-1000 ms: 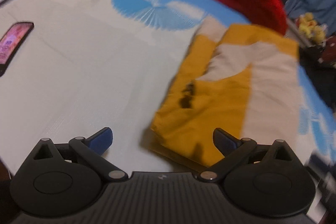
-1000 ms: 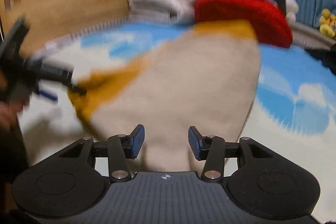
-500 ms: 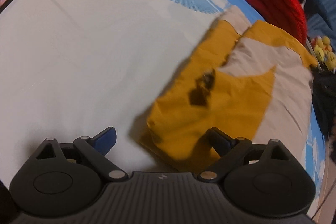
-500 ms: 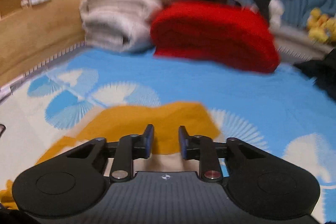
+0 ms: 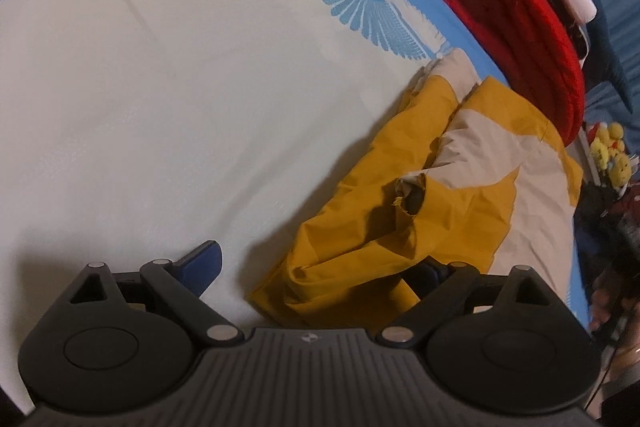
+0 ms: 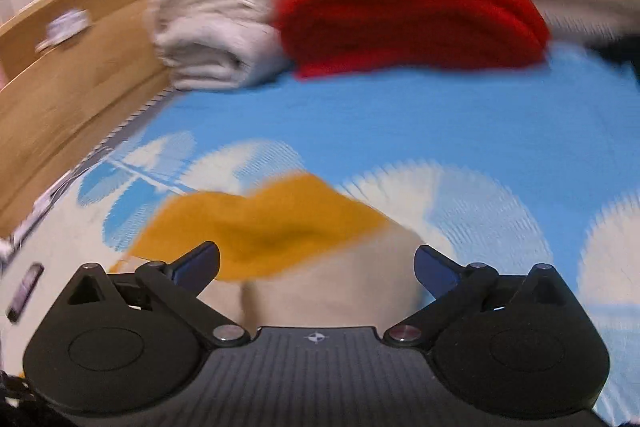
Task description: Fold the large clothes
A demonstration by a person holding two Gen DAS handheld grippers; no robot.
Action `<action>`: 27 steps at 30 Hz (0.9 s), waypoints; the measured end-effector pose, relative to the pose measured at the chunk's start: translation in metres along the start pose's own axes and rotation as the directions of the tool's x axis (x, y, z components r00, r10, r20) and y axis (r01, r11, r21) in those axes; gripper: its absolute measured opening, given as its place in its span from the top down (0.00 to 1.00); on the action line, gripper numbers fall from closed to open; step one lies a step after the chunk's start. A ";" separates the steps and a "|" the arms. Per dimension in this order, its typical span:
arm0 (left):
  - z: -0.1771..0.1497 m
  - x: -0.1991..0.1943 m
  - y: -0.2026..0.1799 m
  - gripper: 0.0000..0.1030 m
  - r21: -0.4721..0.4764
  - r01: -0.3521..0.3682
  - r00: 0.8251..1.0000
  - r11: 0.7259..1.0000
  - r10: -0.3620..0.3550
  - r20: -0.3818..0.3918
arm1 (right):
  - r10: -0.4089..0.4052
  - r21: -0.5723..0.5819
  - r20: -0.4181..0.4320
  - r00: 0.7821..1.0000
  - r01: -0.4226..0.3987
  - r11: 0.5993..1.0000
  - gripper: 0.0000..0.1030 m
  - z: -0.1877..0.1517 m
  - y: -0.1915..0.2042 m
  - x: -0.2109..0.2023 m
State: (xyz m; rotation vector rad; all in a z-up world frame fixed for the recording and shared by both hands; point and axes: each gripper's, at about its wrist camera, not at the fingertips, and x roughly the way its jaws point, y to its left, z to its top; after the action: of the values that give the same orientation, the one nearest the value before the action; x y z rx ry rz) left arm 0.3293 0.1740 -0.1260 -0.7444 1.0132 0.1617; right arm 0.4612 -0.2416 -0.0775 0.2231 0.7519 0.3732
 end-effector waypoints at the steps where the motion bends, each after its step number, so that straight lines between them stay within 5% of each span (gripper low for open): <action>1: 0.000 0.002 -0.003 0.06 -0.006 0.003 1.000 1.000 -0.003 0.002 | -0.008 0.058 -0.026 1.000 0.009 0.998 0.01 -0.003 -0.015 0.004; 3: 0.000 0.006 -0.005 0.07 -0.019 0.014 1.000 1.000 -0.014 0.009 | -0.004 0.170 -0.056 0.998 0.014 0.985 0.01 -0.014 -0.036 0.012; 5: 0.002 0.008 -0.006 0.14 -0.029 0.026 0.999 0.999 -0.025 0.021 | 0.087 0.306 -0.089 0.992 -0.056 0.950 0.01 -0.025 -0.057 0.028; 7: 0.001 0.009 -0.005 0.37 -0.050 0.060 0.998 0.997 -0.059 0.028 | 0.183 0.406 -0.089 0.979 -0.132 0.904 0.01 -0.030 -0.067 0.046; 11: 0.002 0.011 -0.008 0.52 -0.079 0.014 0.998 0.997 -0.010 0.056 | 0.204 0.418 -0.128 0.971 -0.133 0.898 0.05 -0.019 -0.052 0.074; 16: 0.028 0.018 -0.032 0.79 0.000 -0.055 0.996 0.998 0.055 0.066 | 0.184 0.320 -0.078 0.980 -0.150 0.936 0.44 -0.007 -0.035 0.064; 19: 0.066 0.043 -0.061 0.81 0.106 -0.073 0.997 0.992 0.070 0.033 | 0.169 0.318 0.001 0.986 -0.160 0.934 0.52 -0.018 -0.049 0.036; 23: 0.128 0.113 -0.145 0.81 0.367 -0.039 0.995 0.929 0.069 -0.069 | 0.084 0.398 0.066 0.994 -0.103 0.911 0.53 -0.053 -0.083 -0.011; 27: 0.139 0.190 -0.276 0.82 0.628 0.016 0.994 0.778 0.059 -0.097 | 0.057 0.535 0.095 0.994 -0.100 0.839 0.54 -0.105 -0.123 -0.066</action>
State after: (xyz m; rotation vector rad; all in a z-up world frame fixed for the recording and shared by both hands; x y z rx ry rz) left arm 0.6555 0.0164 -0.1023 -0.1224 1.0957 -0.2037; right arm 0.3744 -0.3740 -0.1513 0.8016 0.7618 0.2197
